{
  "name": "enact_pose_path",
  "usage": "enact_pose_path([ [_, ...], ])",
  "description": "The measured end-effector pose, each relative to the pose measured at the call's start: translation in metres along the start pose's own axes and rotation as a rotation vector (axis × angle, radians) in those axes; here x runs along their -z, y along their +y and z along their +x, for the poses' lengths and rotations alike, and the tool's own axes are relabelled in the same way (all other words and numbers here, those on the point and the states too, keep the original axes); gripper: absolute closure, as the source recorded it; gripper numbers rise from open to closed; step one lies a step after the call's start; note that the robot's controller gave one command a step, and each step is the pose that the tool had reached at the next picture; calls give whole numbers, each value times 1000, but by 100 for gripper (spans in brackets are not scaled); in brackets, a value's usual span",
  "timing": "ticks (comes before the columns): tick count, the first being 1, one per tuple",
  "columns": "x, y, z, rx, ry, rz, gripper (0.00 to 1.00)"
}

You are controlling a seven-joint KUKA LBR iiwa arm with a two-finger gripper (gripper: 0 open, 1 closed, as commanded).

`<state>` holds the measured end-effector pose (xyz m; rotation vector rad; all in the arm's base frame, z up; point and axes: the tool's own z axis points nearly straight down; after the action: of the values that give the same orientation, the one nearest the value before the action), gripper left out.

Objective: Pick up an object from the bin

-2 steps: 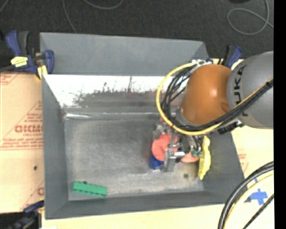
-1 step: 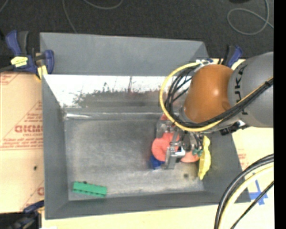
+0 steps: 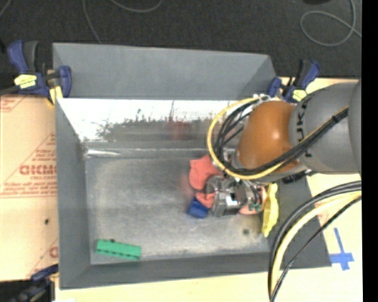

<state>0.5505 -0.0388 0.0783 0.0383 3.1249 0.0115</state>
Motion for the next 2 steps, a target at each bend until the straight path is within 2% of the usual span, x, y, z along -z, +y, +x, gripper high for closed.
enact_pose_path([
  [2,1,0,1,0,0,0,100],
])
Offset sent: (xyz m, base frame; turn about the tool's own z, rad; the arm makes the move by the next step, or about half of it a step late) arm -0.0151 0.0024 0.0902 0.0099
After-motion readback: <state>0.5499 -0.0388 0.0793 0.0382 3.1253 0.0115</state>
